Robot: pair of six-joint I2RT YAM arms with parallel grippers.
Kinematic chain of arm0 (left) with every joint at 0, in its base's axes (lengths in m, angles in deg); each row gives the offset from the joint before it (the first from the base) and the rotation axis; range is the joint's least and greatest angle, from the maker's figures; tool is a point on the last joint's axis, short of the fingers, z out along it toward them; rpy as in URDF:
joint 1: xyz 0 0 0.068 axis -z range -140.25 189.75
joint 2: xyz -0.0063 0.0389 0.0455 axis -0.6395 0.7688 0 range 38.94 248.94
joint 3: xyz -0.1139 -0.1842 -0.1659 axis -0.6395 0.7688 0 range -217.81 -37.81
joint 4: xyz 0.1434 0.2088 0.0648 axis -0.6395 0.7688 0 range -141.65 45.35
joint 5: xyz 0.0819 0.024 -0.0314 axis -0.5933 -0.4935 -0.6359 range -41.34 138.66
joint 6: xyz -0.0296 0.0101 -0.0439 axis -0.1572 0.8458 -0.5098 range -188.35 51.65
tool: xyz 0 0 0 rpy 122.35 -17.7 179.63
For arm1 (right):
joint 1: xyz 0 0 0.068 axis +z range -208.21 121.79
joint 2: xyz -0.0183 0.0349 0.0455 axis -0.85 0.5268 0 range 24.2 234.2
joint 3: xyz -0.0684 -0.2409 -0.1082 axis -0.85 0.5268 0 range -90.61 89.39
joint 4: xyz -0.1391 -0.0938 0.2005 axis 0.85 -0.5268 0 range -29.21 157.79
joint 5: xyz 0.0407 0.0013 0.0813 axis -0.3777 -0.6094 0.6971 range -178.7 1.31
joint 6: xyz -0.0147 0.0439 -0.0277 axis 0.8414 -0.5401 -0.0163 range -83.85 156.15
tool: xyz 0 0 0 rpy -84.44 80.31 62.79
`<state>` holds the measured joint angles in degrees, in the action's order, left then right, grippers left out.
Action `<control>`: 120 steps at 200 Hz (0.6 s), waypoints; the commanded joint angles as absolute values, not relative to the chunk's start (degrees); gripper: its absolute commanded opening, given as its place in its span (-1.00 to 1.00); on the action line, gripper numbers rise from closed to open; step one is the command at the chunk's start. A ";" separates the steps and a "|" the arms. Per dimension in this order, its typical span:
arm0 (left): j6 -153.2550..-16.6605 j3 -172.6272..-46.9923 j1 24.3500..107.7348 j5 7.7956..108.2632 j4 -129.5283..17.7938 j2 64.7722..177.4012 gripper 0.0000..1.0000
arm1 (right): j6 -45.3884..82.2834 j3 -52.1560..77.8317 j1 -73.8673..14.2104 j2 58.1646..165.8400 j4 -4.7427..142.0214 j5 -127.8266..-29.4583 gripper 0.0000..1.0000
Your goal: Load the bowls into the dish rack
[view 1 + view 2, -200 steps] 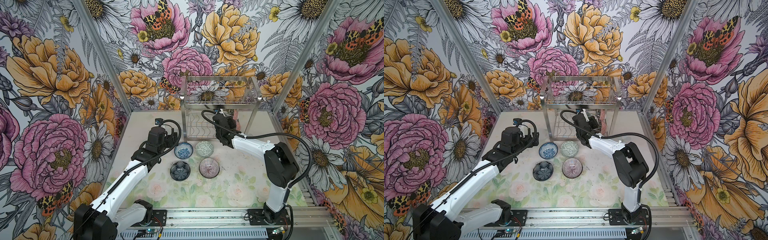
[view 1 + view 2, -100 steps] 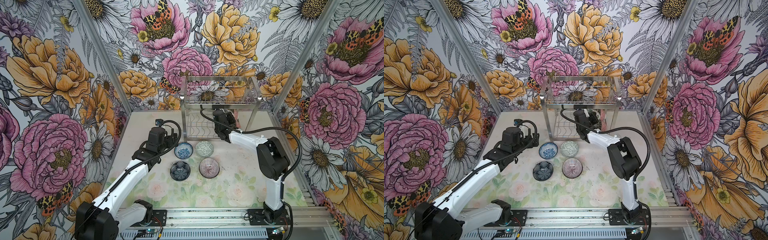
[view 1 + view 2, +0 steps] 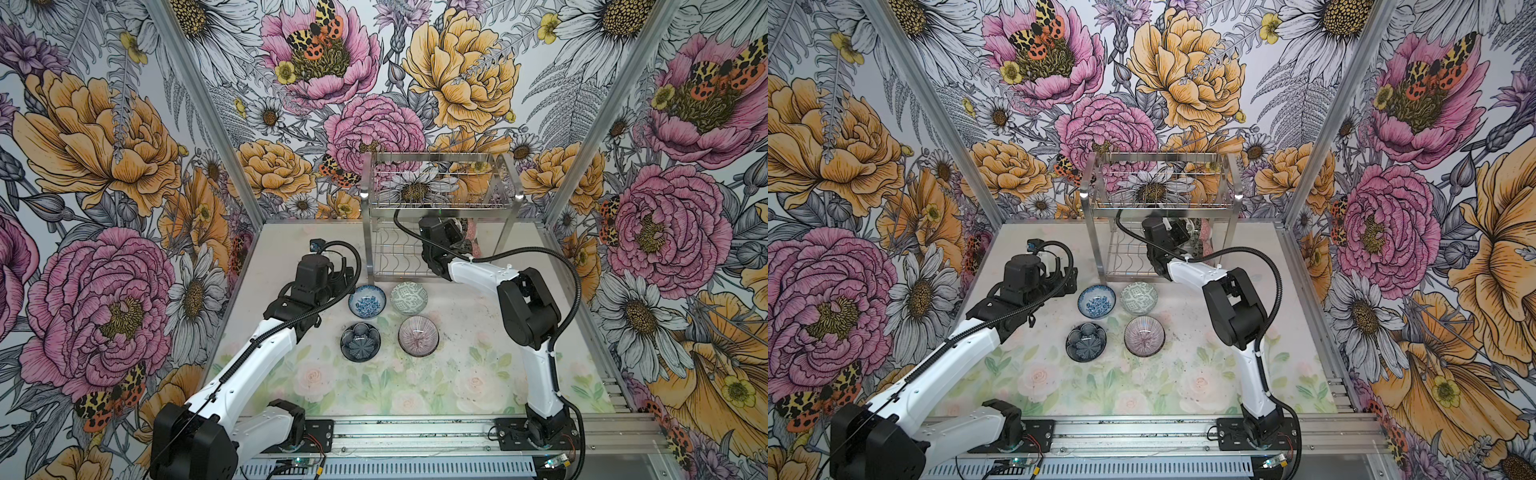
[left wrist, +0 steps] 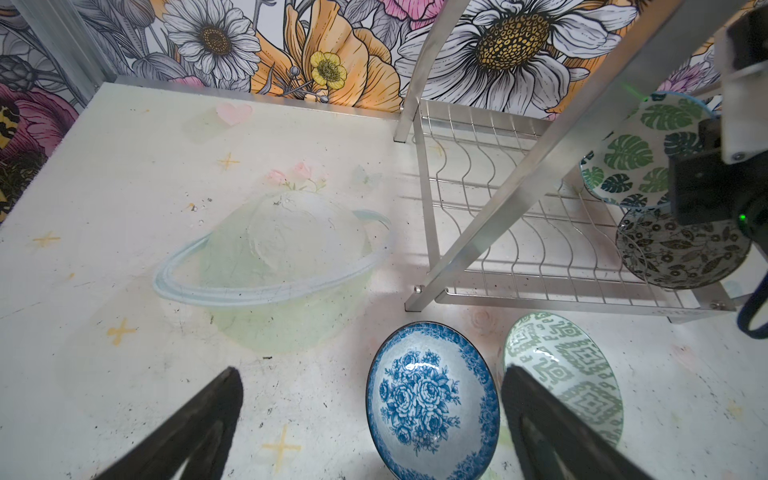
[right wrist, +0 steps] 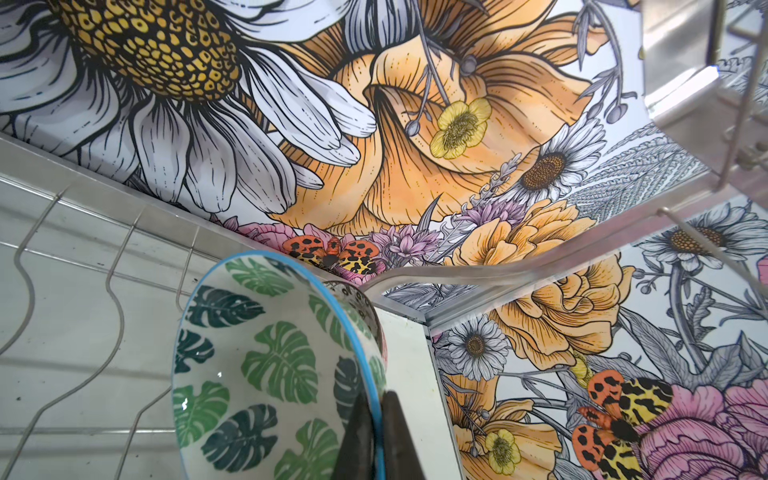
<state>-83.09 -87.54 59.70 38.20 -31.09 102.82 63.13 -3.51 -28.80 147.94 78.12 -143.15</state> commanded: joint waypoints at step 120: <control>-82.32 -86.94 58.39 40.13 -32.14 102.90 0.97 | 73.74 -15.73 -30.60 159.38 86.63 -144.65 -1.00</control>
